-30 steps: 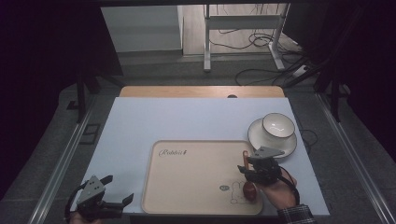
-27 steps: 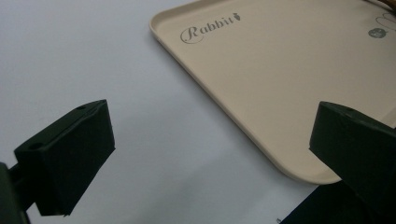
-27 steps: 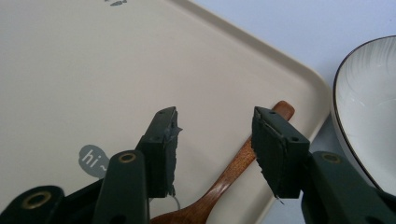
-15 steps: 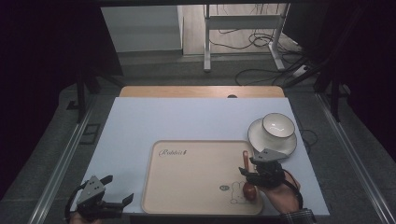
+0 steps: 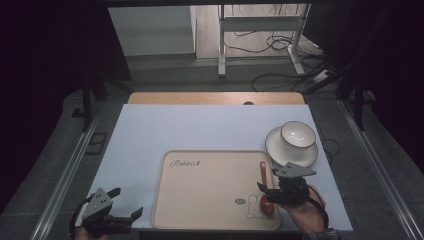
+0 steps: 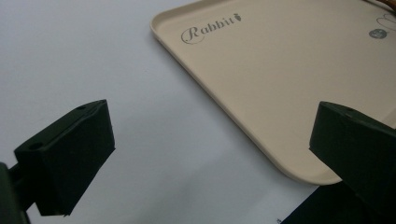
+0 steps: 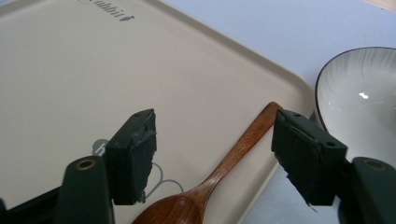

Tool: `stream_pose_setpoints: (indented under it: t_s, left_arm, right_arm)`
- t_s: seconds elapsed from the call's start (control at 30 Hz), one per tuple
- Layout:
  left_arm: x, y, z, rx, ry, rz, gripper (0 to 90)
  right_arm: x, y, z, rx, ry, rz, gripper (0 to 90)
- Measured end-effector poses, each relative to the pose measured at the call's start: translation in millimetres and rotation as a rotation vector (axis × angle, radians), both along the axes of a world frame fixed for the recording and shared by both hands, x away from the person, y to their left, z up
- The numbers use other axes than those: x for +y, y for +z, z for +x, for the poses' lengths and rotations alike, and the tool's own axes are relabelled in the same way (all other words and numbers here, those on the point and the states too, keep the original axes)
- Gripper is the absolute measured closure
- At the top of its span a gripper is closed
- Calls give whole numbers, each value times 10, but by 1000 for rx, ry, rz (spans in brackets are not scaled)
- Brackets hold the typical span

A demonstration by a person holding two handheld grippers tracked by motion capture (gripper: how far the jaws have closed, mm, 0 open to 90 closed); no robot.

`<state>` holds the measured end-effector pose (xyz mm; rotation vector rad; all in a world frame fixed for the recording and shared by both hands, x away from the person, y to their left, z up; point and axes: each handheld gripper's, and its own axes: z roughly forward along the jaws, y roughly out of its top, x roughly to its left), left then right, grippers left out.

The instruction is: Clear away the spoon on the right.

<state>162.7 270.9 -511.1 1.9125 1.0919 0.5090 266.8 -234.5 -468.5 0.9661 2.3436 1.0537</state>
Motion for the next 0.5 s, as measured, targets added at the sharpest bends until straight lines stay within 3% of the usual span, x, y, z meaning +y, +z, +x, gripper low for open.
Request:
stream_pose_setpoints:
  t_s: [0.5]
  left_arm:
    - [-6, -2, 3, 3, -1, 5, 0]
  right_arm:
    - [-87, 3, -97, -40, -1, 10, 122]
